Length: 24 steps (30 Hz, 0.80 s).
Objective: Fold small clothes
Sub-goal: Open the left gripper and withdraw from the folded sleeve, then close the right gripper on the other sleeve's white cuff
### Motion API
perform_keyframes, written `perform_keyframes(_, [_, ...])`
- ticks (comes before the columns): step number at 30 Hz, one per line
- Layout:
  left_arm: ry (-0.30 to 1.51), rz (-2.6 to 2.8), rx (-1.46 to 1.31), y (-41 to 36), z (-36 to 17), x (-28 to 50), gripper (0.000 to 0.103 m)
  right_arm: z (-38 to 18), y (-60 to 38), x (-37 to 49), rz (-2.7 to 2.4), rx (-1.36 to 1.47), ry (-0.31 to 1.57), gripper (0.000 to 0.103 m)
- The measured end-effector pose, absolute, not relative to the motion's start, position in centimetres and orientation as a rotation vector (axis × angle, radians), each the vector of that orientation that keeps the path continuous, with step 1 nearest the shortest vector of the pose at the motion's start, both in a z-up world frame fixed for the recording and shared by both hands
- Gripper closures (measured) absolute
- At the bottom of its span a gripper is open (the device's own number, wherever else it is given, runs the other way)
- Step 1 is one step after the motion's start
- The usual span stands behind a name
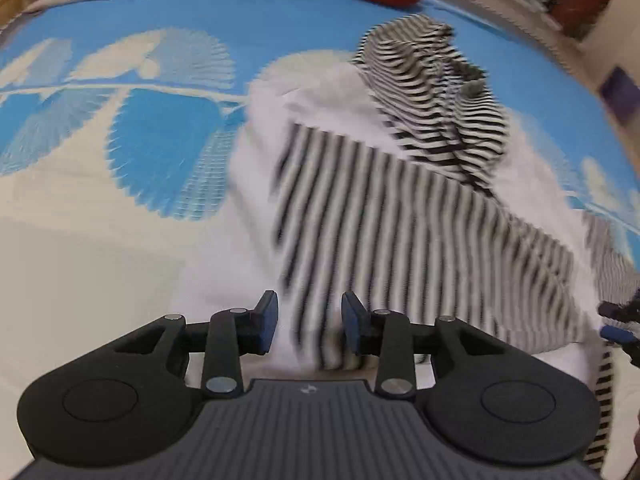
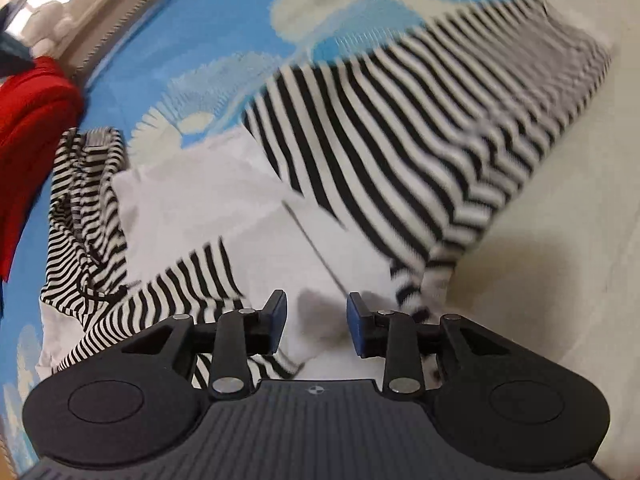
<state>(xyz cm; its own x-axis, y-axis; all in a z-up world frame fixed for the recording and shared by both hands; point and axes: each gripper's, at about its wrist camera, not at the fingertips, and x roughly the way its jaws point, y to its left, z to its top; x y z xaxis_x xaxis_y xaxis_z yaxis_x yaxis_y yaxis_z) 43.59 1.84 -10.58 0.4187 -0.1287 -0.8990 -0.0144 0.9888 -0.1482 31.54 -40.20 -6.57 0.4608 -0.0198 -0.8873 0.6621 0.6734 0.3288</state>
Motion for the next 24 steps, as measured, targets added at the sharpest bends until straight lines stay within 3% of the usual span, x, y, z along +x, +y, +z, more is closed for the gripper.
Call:
perform_keyframes(4, [1.294,-0.039,-0.165,1.4,-14.0,43.7,0.064,-5.5,-40.6,31.3,-0.447,0.701,0.987,0.068])
perform_keyframes(11, [1.136,-0.128,-0.13,-1.3,-8.7,43.3,0.064,-4.9,-43.8,30.5,-0.507,0.728,0.958,0.068])
perform_keyframes(19, [1.136,-0.229,-0.126,-6.7,-7.6,43.4,0.064,-4.3,-48.1,28.8,-0.581,0.745,0.897,0.068])
perform_keyframes(22, [1.108,-0.274,-0.104,-8.4,-6.9,43.0,0.064,-4.0,-50.8,27.7,-0.62,0.762,0.851,0.078])
perform_keyframes(24, [1.098,-0.293,-0.084,-9.5,-6.8,43.0,0.064,-3.9,-52.8,26.8,-0.67,0.774,0.826,0.078])
